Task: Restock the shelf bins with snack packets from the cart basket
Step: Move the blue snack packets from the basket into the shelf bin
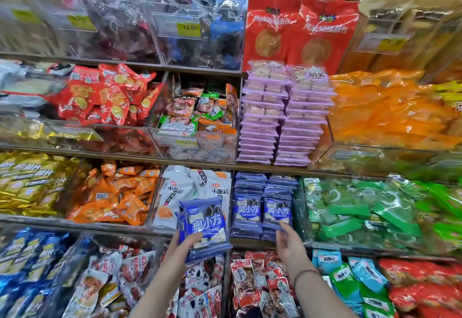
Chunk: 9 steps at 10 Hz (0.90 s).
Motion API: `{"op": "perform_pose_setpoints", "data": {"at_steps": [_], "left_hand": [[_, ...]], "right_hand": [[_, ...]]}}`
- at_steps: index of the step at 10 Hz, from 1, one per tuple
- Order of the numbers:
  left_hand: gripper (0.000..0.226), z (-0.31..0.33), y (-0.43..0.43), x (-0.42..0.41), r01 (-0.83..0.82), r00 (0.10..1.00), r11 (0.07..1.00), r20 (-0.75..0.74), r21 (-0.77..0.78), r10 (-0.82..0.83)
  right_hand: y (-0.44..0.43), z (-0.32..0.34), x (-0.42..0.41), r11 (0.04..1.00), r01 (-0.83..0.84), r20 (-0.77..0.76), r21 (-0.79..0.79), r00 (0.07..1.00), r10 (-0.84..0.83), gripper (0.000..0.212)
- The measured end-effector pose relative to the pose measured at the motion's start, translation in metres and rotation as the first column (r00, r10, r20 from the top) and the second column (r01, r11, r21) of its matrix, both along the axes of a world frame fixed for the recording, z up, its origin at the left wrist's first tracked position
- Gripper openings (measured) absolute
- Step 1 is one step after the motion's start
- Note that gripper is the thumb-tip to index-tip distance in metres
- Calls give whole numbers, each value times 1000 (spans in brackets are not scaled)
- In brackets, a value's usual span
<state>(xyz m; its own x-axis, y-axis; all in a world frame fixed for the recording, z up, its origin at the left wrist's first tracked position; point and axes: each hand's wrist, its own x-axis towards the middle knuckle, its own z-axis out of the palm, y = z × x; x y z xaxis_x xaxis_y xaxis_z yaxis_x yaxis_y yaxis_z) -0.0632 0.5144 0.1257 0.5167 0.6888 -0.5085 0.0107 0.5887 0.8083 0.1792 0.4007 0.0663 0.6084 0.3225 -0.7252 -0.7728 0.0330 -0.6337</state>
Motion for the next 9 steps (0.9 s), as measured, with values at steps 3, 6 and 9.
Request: {"op": "perform_pose_setpoints", "data": {"at_steps": [3,6,9], "left_hand": [[112,3,-1,0,21,1000,1000,-18,-22,-21],[122,9,-12,16,98,986,984,-150,152,-75],[77,9,-7,14,-6,977,984,-210,176,43]], "right_hand": [[-2,-5,-2,975,220,-270,40,942,-201,38],[6,57,-72,701,-712,237,-22,678,696,59],[5,51,-61,909,-407,189,92,903,386,50]]}}
